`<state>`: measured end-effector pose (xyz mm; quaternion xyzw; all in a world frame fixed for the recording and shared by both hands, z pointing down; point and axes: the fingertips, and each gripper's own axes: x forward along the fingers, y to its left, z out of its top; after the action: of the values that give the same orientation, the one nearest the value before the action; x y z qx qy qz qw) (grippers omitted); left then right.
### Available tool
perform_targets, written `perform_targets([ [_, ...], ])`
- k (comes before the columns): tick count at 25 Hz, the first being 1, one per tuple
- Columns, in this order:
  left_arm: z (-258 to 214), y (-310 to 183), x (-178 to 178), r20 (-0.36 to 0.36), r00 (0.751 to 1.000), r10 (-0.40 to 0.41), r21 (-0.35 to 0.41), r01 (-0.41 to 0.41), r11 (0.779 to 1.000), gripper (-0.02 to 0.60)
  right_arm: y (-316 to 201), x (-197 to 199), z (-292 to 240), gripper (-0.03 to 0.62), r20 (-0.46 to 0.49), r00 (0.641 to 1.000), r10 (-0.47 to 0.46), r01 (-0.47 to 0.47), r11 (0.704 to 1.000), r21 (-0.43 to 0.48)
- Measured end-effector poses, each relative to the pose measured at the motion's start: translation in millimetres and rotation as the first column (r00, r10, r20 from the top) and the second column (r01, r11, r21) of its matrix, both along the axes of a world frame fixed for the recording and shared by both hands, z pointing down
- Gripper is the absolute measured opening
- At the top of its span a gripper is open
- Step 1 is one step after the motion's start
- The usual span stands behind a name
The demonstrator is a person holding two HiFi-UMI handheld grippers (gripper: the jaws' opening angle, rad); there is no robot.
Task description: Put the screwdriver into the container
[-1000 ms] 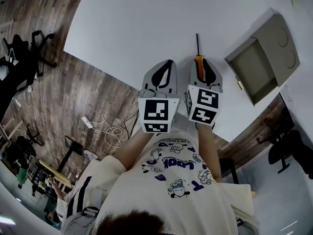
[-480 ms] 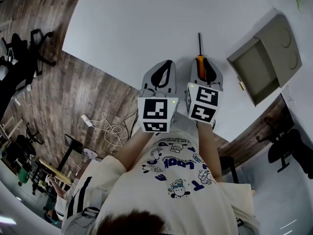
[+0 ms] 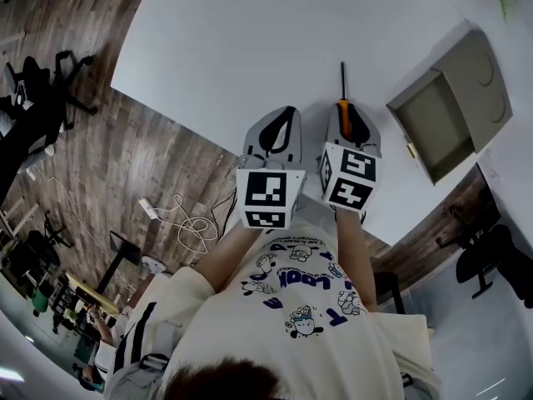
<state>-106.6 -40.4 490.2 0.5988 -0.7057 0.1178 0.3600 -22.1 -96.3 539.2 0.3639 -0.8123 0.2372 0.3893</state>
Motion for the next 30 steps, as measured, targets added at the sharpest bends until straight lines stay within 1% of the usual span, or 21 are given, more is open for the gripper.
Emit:
perform_targets([
  [7, -16.8, -11.3, 1.4, 0.014, 1.000, 0.021, 0.036, -0.022, 0.999, 0.021, -2.1, -2.0, -21.4, 0.107, 0.040, 0.999, 0.009, -0.010, 1.000, 0.021],
  [11, -31.8, -19.3, 5.5, 0.022, 0.999, 0.047, 0.067, -0.048, 0.997, 0.021, -9.4, 0.9, -42.3, 0.107, 0.073, 0.997, 0.032, -0.037, 0.997, 0.067],
  [16, -48.5, -31.7, 16.9, 0.026, 0.996, 0.088, 0.101, -0.090, 0.991, 0.021, -15.4, 10.4, -67.6, 0.107, 0.097, 0.993, 0.068, -0.078, 0.992, 0.099],
  [23, -71.9, -54.0, 38.4, 0.039, 0.984, 0.172, 0.161, -0.176, 0.971, 0.021, -28.2, 34.5, -92.1, 0.107, 0.112, 0.982, 0.150, -0.165, 0.976, 0.143],
  [30, -88.1, -73.6, 57.7, 0.052, 0.966, 0.253, 0.195, -0.258, 0.946, 0.021, -41.6, 56.5, -107.8, 0.107, 0.115, 0.969, 0.217, -0.236, 0.954, 0.183],
])
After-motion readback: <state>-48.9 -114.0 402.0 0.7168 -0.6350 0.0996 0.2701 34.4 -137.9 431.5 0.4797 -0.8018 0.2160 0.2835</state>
